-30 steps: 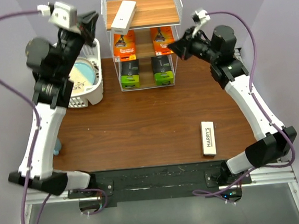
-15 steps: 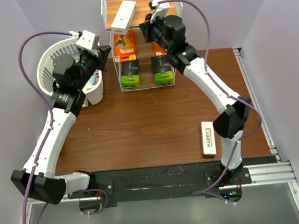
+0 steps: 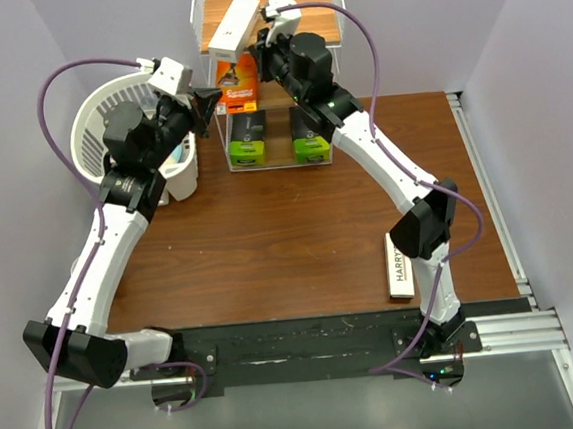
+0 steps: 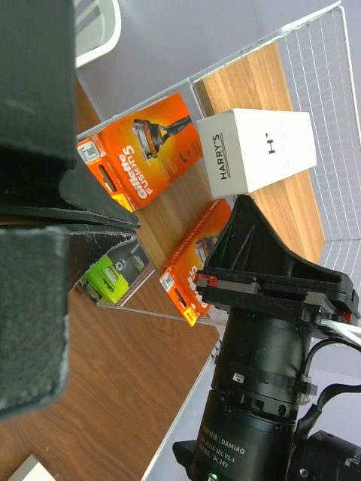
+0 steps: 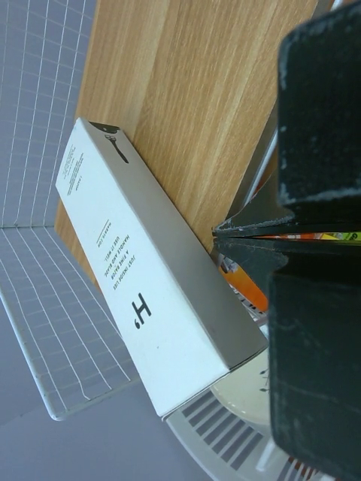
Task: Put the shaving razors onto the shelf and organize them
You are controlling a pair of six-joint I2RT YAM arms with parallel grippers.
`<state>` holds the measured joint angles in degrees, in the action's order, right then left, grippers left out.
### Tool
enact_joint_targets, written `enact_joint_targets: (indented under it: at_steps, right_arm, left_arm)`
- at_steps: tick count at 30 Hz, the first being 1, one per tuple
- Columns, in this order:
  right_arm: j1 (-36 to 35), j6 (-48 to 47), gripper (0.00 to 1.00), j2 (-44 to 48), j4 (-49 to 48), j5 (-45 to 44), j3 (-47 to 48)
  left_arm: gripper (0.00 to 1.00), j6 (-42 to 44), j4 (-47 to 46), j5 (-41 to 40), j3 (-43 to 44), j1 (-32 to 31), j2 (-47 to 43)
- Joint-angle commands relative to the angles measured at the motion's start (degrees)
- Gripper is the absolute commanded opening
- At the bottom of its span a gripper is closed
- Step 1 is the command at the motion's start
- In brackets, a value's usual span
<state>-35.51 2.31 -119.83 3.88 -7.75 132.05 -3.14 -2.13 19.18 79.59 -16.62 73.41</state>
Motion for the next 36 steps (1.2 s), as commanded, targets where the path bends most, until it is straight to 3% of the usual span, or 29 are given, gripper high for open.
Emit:
enact_joint_targets:
  at_steps: [1, 10, 15, 25, 36]
  right_arm:
    - [1.32, -1.77, 0.0, 5.47, -1.69, -1.48, -1.18]
    - [1.49, -6.26, 0.0, 7.51, -3.62, -4.03, -2.5]
    - [1.41, -6.79, 0.0, -0.21, -5.28, -4.47, 5.39]
    - [1.49, -7.58, 0.01, -9.97, -8.27, -5.79, 12.09]
    - [1.41, -3.01, 0.12, -17.36, -12.92, -2.8, 19.56]
  left_arm:
    - [0.0, -0.91, -2.53, 1.39, -0.4, 0.36, -0.19]
    - [0.0, 2.17, -3.85, -1.86, 0.03, 0.36, 0.59]
    - [0.0, 1.56, -4.2, -1.17, 0.91, 0.36, 1.48]
    - [0.0, 1.9, -6.13, -3.09, 2.41, 0.36, 3.93]
    - [0.0, 2.87, -4.2, -5.46, 3.65, 0.36, 4.47]
